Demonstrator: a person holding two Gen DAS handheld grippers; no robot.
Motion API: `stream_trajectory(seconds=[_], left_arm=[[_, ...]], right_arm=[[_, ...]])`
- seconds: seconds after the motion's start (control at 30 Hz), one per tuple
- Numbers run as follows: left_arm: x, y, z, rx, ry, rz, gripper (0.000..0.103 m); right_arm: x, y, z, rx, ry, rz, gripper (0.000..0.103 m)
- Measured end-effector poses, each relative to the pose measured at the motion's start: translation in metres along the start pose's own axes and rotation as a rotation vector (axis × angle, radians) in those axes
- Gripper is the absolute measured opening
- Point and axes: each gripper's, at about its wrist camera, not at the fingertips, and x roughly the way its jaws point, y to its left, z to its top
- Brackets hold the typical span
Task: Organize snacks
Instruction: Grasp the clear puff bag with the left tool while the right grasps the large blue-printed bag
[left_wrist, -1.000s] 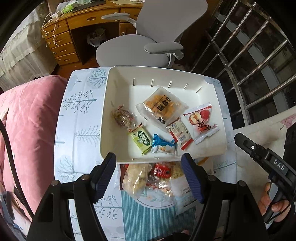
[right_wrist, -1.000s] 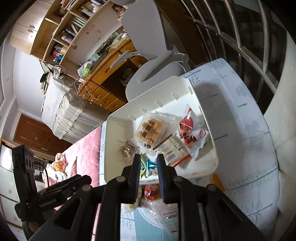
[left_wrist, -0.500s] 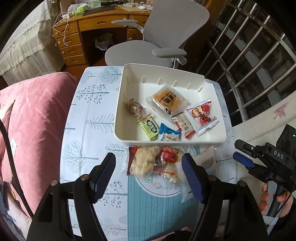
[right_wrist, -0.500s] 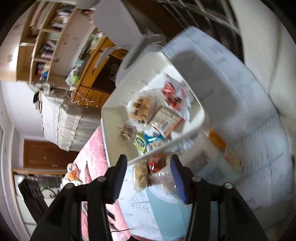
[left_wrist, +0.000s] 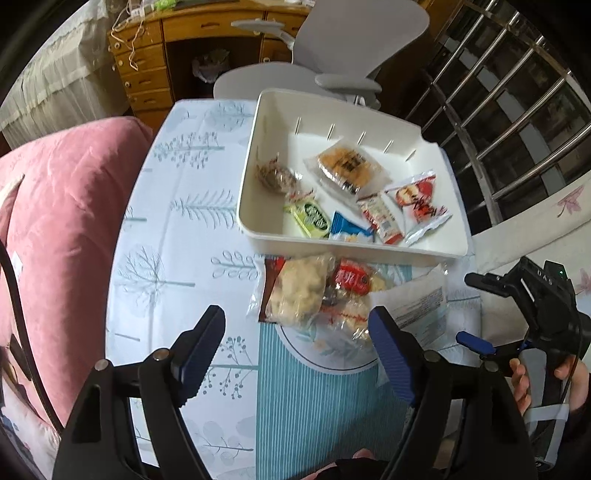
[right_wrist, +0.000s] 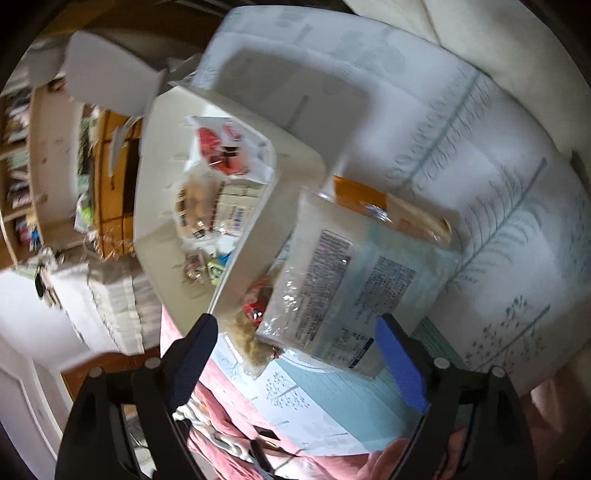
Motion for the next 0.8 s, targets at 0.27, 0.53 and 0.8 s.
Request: stream_trajectory(seconds=[0.27,0.53,0.8], left_arm=[[0.044,0.018,-0.004,-0.006,0.050,-0.058,0.081],[0.094,0.029,0.005,-0.029,0.132,-0.099,0.082],[0.128,0.033,0.014,-0.049,0.171,-0.128,0.081]], right_arm=[[0.034,-0.027,-0.011,0.222,0.010,-0.019,0.091],[0.058,-0.042,-0.028,0.376,-0.052,0.014,0.092],[0.072,-0.039,-0.037,0.405,-0.114,-0.064,0.100]])
